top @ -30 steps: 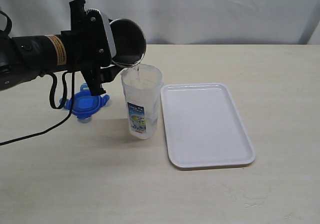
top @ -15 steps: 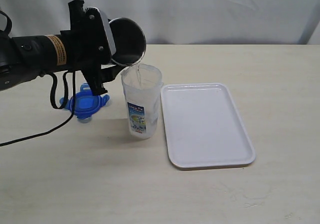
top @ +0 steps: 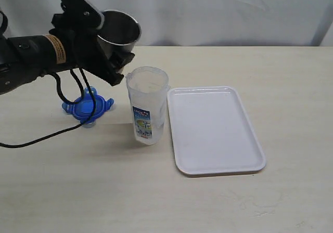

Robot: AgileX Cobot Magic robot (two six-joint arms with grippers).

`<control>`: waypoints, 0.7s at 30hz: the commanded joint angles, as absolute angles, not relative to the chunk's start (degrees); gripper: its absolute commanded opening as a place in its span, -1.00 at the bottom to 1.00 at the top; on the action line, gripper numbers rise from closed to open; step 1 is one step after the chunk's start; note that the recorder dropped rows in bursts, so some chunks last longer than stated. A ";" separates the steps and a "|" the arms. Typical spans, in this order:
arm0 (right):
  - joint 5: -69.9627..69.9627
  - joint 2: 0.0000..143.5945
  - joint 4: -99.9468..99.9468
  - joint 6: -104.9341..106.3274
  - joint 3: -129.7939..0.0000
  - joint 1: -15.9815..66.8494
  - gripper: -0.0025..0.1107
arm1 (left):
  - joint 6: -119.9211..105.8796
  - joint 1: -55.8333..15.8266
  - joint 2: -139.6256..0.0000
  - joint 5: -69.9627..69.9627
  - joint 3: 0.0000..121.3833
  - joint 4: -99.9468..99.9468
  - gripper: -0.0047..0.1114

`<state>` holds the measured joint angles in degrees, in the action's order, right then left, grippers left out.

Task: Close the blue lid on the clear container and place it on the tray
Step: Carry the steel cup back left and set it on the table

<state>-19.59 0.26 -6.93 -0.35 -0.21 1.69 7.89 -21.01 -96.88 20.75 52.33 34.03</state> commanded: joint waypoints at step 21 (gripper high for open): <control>-19.64 0.00 -6.60 -0.39 0.00 1.47 -0.88 | 10.82 3.14 -111.95 36.33 57.91 15.97 -0.92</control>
